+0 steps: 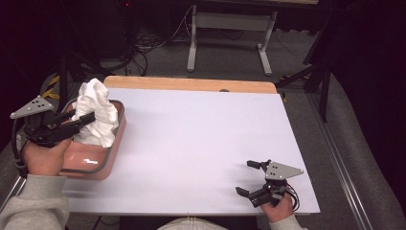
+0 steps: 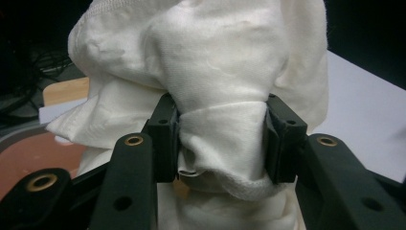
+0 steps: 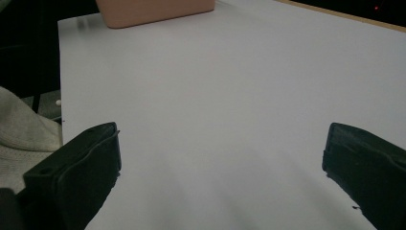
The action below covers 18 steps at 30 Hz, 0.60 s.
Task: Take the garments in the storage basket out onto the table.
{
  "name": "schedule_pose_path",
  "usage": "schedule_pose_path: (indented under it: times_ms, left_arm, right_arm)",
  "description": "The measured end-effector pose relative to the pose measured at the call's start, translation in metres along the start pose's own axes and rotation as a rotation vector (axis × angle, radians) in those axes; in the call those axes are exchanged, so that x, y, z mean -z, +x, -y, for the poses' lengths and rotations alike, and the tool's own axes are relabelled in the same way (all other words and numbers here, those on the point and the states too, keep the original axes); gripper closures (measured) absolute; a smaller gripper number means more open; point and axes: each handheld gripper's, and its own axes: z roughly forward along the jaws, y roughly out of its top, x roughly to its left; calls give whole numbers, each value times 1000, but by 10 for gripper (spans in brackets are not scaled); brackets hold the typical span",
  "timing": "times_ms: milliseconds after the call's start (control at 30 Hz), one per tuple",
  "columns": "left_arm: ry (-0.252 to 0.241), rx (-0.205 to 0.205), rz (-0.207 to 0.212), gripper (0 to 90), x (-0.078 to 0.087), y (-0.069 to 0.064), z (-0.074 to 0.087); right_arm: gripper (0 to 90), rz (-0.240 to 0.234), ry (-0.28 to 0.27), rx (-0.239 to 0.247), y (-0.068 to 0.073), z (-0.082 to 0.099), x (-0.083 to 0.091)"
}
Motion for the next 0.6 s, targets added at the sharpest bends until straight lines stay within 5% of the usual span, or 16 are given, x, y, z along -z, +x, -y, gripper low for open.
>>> schedule_pose_path:
  times_ms: [600]
  left_arm:
    - [-26,-78,107,565,-13,-47,-12]
  right_arm:
    - [2,-1,-4,0,0,0,1]
